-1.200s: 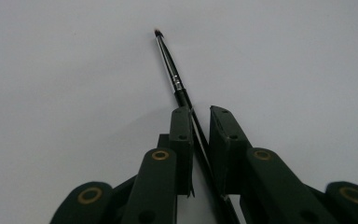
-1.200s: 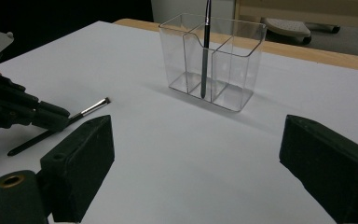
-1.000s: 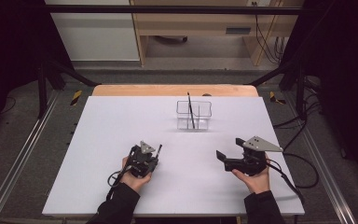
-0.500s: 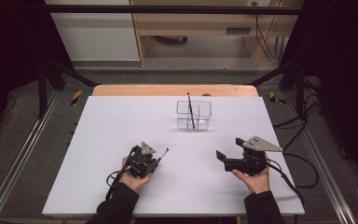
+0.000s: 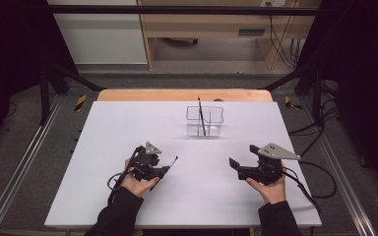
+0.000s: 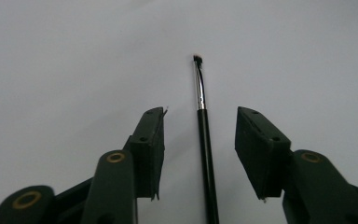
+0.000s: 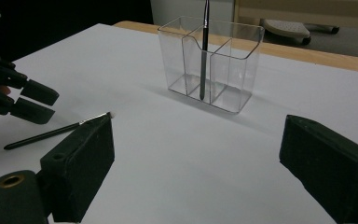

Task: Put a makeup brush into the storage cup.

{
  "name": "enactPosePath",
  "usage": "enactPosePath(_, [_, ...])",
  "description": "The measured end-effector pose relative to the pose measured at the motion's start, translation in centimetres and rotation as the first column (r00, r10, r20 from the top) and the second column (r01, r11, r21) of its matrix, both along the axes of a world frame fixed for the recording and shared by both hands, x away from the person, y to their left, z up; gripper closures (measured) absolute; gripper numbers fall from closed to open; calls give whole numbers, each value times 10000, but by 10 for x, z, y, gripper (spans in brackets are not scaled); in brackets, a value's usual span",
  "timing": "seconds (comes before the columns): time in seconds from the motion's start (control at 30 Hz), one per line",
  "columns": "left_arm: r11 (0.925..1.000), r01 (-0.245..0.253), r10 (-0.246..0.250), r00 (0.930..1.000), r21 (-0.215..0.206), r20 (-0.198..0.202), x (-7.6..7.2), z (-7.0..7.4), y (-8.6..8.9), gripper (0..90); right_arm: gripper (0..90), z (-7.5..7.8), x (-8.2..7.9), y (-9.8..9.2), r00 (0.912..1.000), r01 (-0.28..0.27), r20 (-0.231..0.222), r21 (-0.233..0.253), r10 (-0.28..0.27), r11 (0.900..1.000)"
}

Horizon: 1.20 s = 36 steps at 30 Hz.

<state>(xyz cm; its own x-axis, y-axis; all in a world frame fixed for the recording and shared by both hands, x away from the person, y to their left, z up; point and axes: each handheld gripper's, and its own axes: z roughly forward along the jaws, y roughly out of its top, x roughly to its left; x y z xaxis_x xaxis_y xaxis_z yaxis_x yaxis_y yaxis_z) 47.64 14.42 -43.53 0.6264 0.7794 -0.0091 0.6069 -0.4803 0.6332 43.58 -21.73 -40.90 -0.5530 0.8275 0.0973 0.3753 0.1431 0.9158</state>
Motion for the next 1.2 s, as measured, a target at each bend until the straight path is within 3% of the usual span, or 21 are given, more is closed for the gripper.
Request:
enactPosePath(0.17, [9989,295,-280,9989,373,-380,9,5,-5,459,105,1,0,-1,10000,-8,7,-10,8,10000])
enactPosePath(0.33, [9940,664,-595,9950,867,-797,16,1,-14,460,105,2,0,-2,10000,-1,44,17,1,10000])
enactPosePath(0.53, [9855,1121,-955,9869,1271,-1297,20,-5,-20,558,106,3,0,-3,10000,-29,-44,32,29,10000])
enactPosePath(1.0, [9712,1620,-1272,9726,1746,-1946,22,-15,-25,702,105,2,1,-2,9999,-82,-91,-33,82,10000])
enactPosePath(1.2, [9739,1472,-1104,9723,1730,-2059,22,-15,-25,739,105,2,1,-2,9999,-56,-112,32,56,10000])
